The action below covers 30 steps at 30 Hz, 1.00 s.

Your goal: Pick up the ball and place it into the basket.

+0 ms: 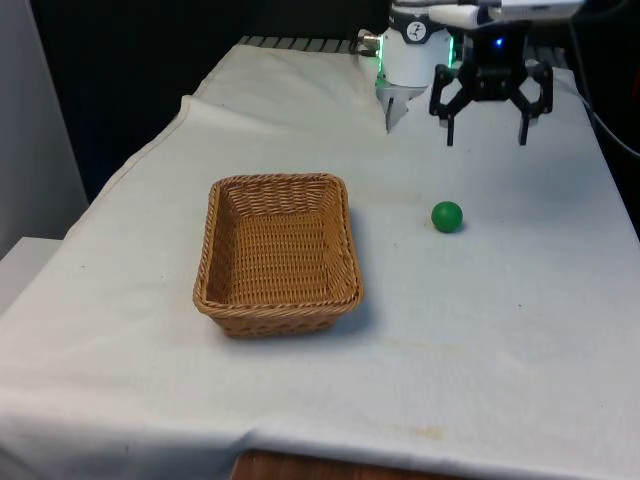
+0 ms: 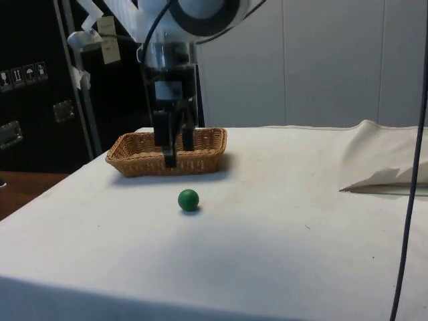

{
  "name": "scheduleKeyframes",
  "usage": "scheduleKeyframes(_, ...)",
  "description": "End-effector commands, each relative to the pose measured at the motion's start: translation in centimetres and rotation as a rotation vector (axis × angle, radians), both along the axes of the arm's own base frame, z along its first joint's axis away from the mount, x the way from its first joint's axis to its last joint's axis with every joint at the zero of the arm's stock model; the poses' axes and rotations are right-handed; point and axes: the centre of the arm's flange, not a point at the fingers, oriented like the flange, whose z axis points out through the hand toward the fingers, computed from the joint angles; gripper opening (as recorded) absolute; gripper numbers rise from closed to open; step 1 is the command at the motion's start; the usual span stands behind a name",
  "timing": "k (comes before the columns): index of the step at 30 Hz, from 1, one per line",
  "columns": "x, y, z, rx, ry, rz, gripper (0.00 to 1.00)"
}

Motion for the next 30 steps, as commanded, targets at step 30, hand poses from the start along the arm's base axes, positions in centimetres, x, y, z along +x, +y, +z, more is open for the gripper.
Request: scheduleKeyframes(30,1.6,-3.2,-9.3,-0.016,-0.039,-0.003,1.0)
